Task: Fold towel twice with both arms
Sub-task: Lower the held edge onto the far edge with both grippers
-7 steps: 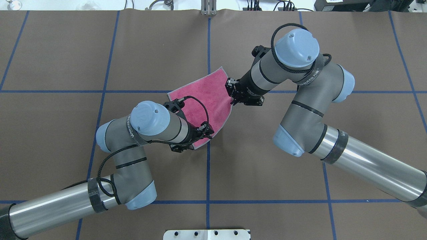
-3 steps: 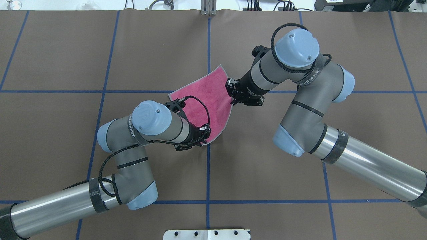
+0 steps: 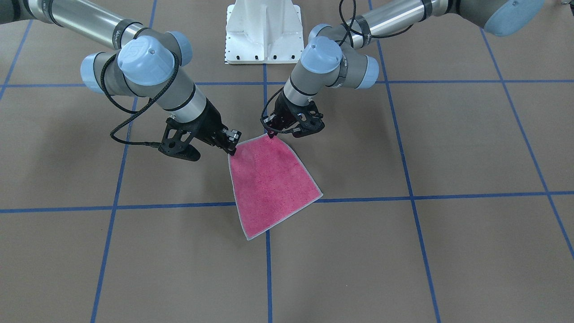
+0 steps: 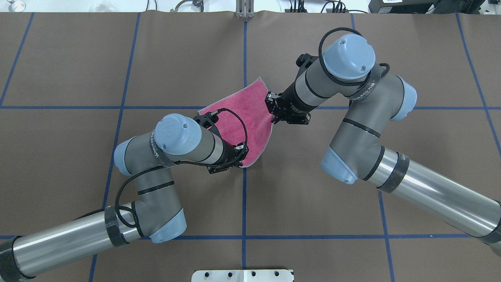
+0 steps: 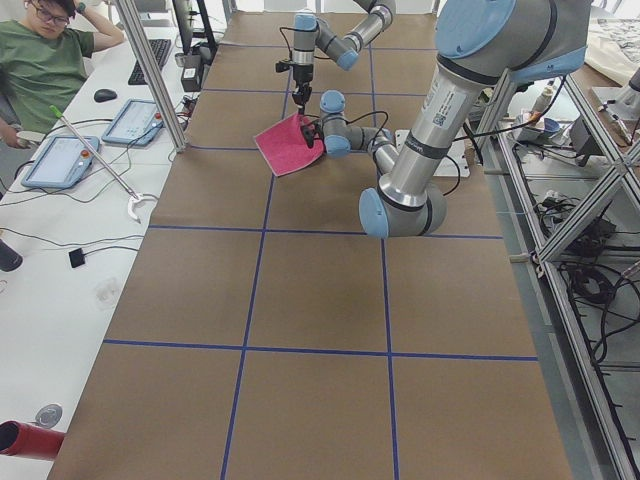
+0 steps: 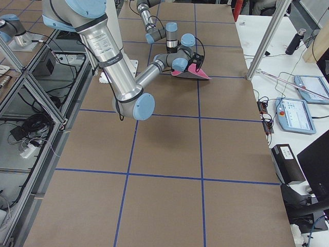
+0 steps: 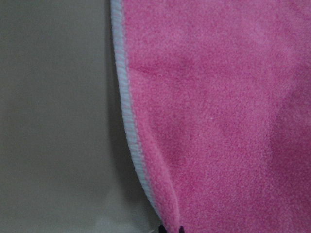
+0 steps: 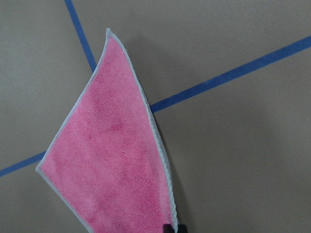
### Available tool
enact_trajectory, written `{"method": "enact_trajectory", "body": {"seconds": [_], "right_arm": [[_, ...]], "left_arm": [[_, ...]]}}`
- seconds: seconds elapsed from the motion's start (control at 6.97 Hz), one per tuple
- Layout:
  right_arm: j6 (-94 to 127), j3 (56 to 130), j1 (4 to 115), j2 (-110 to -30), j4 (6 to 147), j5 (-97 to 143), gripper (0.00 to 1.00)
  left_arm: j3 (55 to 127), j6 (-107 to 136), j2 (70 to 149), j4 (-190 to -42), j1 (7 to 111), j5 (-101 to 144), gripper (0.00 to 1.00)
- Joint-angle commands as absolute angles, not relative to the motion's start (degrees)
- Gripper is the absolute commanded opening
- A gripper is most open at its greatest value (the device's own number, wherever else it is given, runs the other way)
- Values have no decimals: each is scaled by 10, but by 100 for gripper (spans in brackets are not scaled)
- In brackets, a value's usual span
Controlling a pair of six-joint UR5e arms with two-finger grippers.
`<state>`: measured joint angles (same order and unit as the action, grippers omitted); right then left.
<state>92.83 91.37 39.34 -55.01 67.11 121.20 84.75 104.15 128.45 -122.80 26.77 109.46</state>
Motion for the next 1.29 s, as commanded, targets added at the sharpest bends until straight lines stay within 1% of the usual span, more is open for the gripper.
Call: {"method": "enact_trajectory", "body": {"seconds": [0.0, 0.14, 0.57, 0.86, 1.15], "right_arm": [[930, 958, 394, -589, 671, 1235, 0], [932, 981, 386, -605, 673, 1238, 0], [972, 976, 351, -595, 671, 1233, 0], [967, 942, 364, -581, 671, 1190, 0], [966, 881, 387, -541, 671, 1181, 0]], "left_arm": [[868, 1040, 1282, -1210, 329, 1203, 0], [878, 1034, 1281, -1202, 338, 1218, 0], [875, 1031, 1280, -1196, 362, 1251, 0], [871, 1031, 1281, -1196, 375, 1249, 0], [836, 995, 1285, -1197, 375, 1245, 0]]}}
